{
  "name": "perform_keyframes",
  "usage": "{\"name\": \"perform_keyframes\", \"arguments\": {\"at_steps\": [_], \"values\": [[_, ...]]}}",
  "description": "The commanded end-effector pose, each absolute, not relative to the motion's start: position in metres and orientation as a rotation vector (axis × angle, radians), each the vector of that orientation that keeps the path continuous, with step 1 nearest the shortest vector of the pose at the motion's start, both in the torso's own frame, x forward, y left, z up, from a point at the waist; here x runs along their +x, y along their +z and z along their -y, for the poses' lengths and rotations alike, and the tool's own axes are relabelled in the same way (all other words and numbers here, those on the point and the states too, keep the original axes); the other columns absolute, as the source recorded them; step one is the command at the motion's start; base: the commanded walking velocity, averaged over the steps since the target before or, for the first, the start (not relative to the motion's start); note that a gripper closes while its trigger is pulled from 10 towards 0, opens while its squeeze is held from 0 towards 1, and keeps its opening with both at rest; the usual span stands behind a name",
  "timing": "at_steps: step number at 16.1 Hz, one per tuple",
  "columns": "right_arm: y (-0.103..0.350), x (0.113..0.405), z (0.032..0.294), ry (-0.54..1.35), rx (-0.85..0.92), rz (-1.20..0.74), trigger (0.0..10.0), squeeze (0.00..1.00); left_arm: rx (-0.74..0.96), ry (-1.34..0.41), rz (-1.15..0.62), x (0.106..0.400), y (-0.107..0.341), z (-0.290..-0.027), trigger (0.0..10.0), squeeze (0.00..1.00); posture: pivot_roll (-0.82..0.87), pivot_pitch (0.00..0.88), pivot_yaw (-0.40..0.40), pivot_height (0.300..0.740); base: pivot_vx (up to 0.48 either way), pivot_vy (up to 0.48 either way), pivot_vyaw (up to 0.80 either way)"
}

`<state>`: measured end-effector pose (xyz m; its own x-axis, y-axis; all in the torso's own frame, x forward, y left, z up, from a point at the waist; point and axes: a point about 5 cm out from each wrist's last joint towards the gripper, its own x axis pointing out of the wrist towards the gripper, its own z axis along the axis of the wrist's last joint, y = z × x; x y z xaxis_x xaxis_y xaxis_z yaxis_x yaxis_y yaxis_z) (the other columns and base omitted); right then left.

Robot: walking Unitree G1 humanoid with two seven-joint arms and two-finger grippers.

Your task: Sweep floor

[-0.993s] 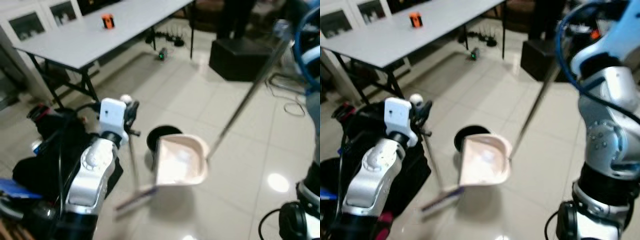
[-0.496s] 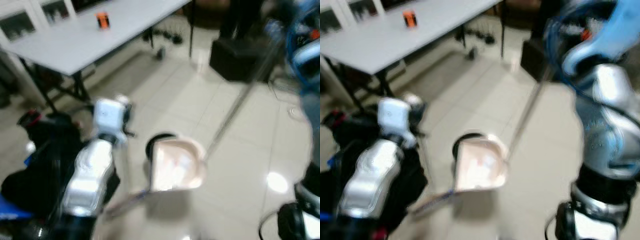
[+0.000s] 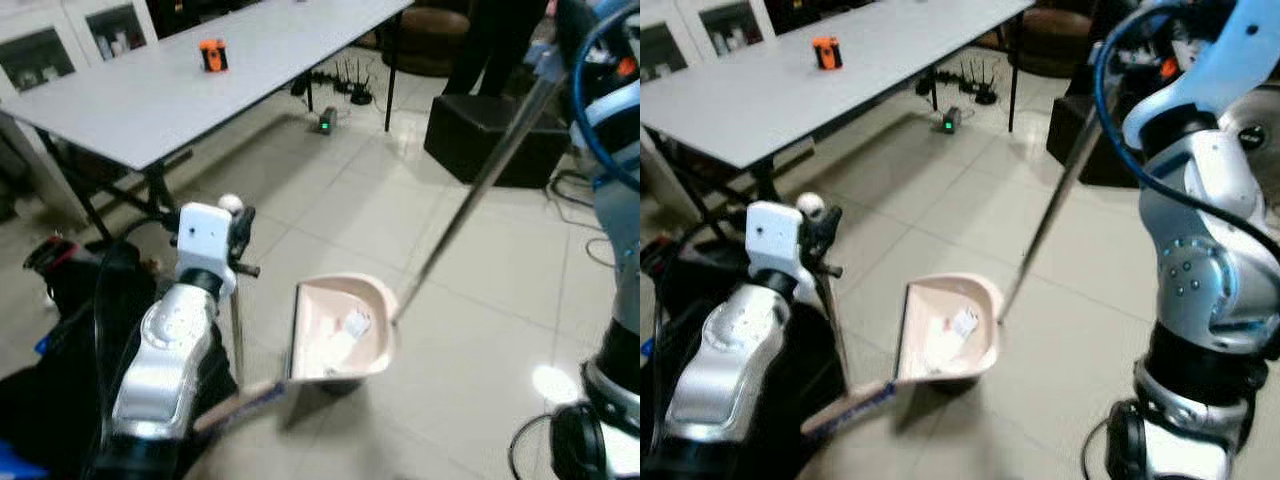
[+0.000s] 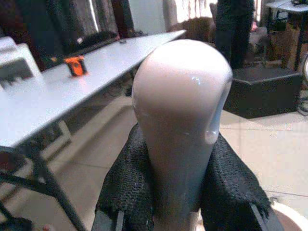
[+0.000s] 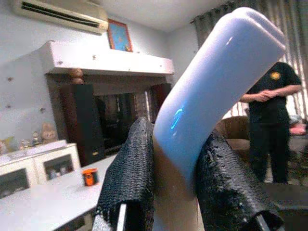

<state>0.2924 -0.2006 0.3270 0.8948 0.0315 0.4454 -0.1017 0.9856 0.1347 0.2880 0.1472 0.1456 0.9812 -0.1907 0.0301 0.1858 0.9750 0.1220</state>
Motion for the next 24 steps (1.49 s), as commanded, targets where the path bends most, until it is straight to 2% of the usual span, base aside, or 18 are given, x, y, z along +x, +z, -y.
{"name": "perform_keyframes", "arguments": {"at_steps": [1,5,10,13,17,24], "values": [[0.338,0.288,0.2,0.075,0.155,0.519,10.0,0.0,0.121,-0.193,0.079,0.289,0.155,-0.147,10.0,0.0,-0.06,0.0,0.037,0.74,0.0,0.0,0.0],[0.338,0.288,0.199,0.085,0.12,0.562,10.0,0.0,0.145,-0.186,0.062,0.286,0.151,-0.149,10.0,0.0,-0.04,0.0,0.035,0.74,0.0,0.0,0.0],[0.336,0.294,0.179,0.155,-0.079,0.655,10.0,0.0,0.153,-0.186,0.053,0.284,0.15,-0.152,10.0,0.0,-0.03,0.0,0.037,0.74,0.0,0.0,0.0],[0.33,0.298,0.149,0.278,-0.159,0.72,10.0,0.0,0.157,-0.187,0.053,0.284,0.15,-0.152,10.0,0.0,-0.03,0.0,0.036,0.74,0.0,0.0,0.0],[0.303,0.295,0.107,0.469,-0.376,0.761,10.0,0.0,0.158,-0.184,0.054,0.283,0.151,-0.152,10.0,0.0,-0.02,0.0,0.037,0.74,0.0,0.0,0.0],[0.252,0.276,0.054,0.679,-0.452,0.8,10.0,0.0,0.166,-0.196,0.052,0.283,0.15,-0.149,10.0,0.0,-0.01,0.0,0.035,0.74,0.0,0.0,0.0]]}}
